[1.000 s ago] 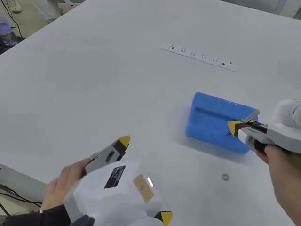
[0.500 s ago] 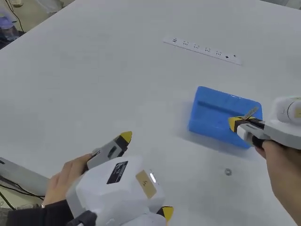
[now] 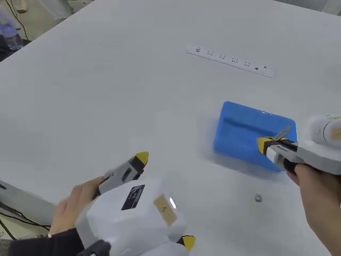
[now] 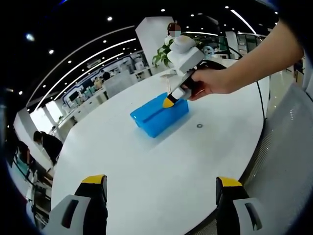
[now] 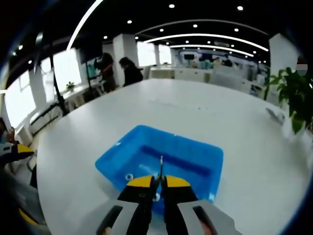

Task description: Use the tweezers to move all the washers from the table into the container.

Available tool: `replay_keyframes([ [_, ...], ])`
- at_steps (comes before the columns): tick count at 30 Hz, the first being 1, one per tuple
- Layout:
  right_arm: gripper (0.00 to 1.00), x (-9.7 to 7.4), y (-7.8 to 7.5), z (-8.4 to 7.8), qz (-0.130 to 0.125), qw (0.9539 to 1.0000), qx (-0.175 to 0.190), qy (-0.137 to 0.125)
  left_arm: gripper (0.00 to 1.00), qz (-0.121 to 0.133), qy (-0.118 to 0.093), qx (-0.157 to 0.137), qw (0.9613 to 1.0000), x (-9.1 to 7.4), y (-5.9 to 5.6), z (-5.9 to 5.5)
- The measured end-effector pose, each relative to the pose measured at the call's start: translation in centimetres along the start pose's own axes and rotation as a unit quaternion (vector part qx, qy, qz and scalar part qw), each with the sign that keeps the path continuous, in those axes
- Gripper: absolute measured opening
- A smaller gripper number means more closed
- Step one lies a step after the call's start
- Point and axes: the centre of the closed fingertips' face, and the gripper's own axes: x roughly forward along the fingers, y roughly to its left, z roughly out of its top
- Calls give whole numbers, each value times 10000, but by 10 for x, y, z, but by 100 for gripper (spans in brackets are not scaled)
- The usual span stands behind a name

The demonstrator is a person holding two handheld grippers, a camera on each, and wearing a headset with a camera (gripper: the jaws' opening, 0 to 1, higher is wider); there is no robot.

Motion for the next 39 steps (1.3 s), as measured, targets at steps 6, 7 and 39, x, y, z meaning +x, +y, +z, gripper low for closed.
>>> replay_keyframes([
  [6,4,-9,-1,11,-50,9999,-124,-101,94,10,-4,25,10000,0,0,0],
  [7,4,-11,-3,14,-65,9998,-113,-160,94,17,-9,29,10000,0,0,0],
  [39,4,-79,38,-32,217,9996,-156,-5,95,-7,-194,-41,9998,-4,0,7],
])
